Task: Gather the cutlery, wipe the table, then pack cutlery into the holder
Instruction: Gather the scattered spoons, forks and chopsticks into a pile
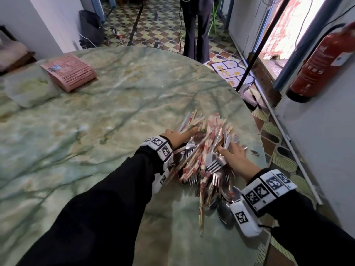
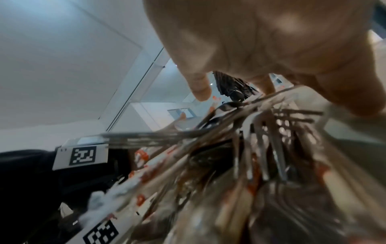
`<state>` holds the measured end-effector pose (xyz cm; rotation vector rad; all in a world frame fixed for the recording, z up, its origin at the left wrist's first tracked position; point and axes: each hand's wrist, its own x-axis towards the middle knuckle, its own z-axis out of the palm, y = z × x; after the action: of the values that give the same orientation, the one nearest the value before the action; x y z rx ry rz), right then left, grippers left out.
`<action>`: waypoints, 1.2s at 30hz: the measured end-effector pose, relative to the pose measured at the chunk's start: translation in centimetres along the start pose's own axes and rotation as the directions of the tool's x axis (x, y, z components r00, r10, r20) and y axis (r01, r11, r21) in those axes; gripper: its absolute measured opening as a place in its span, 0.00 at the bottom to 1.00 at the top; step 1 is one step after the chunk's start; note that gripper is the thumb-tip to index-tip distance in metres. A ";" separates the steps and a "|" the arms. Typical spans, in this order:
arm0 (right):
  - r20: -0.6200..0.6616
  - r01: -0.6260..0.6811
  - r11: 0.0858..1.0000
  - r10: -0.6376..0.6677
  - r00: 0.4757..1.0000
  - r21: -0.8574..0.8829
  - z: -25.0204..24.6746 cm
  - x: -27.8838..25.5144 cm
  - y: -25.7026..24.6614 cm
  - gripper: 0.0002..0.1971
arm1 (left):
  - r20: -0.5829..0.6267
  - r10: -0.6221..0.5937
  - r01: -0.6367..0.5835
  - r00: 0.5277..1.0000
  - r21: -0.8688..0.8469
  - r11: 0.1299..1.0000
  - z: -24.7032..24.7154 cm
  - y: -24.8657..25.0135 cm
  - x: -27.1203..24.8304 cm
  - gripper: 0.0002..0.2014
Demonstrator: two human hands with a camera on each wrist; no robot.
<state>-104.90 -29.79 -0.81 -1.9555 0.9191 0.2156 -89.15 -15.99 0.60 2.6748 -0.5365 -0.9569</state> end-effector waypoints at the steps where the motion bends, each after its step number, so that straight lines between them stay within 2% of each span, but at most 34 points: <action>1: -0.004 -0.023 0.999 0.023 1.000 0.023 0.2 -0.3 0.1 0.38 | 0.005 -0.002 0.002 1.000 -0.042 0.999 0.3 0.5 -0.4 0.59; 2: -0.010 -0.036 0.998 0.036 0.999 0.058 0.4 -0.5 0.2 0.39 | 0.015 -0.005 0.006 1.000 -0.067 0.998 0.7 1.0 -0.6 0.54; 5: -0.040 -0.042 0.990 0.048 0.998 0.137 1.1 -1.3 -0.1 0.42 | 0.024 0.014 -0.012 1.000 -0.084 0.996 1.6 2.0 -1.0 0.60; 9: -0.080 -0.048 0.998 0.052 0.995 0.049 1.9 -0.7 -0.4 0.45 | -0.044 0.022 -0.024 0.999 -0.041 0.999 3.0 2.5 -0.8 0.55; 13: -0.018 -0.007 0.999 0.008 1.000 0.036 1.5 0.2 -1.4 0.42 | -0.056 0.029 -0.033 0.998 -0.071 0.997 2.8 3.0 -0.8 0.49; 17: 0.015 0.006 0.999 -0.007 1.000 0.053 1.2 0.5 -1.7 0.41 | -0.058 0.044 -0.050 0.997 -0.115 0.992 2.5 3.0 -0.1 0.48; 20: 0.001 0.007 1.000 -0.007 1.000 0.028 1.4 0.6 -1.4 0.43 | -0.023 0.092 -0.095 0.995 -0.169 0.981 2.2 2.8 -0.1 0.55; 23: -0.025 0.014 1.000 -0.015 1.000 -0.017 1.5 0.9 -1.1 0.41 | -0.028 0.116 -0.120 0.993 -0.286 0.951 3.8 1.7 4.0 0.65; 24: -0.043 0.018 0.999 -0.019 0.999 -0.033 1.4 1.0 -1.1 0.40 | -0.009 0.138 -0.135 0.990 -0.286 0.949 3.7 1.5 4.6 0.64; 26: -0.078 0.021 0.998 -0.025 0.997 -0.056 1.2 1.1 -1.1 0.38 | 0.029 0.174 -0.166 0.984 -0.192 0.967 1.5 2.1 1.2 0.51; 28: -0.074 0.019 0.998 -0.024 0.997 -0.063 1.0 1.0 -1.1 0.39 | 0.000 0.215 -0.212 0.977 -0.152 0.965 0.2 2.3 -1.0 0.42; 32: -0.050 0.028 0.999 -0.029 0.998 -0.021 0.9 0.8 -0.9 0.38 | -0.011 0.212 -0.212 0.977 -0.063 0.975 -0.2 2.2 -1.9 0.49; 36: -0.054 0.034 0.999 -0.036 0.998 -0.035 0.9 0.8 -0.9 0.36 | -0.001 0.192 -0.192 0.981 -0.050 0.980 -0.5 2.0 -2.4 0.47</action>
<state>-103.53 -29.22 -1.06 -2.0160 0.9211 0.1587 -91.07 -16.69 2.97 2.5226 -0.7460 -0.9083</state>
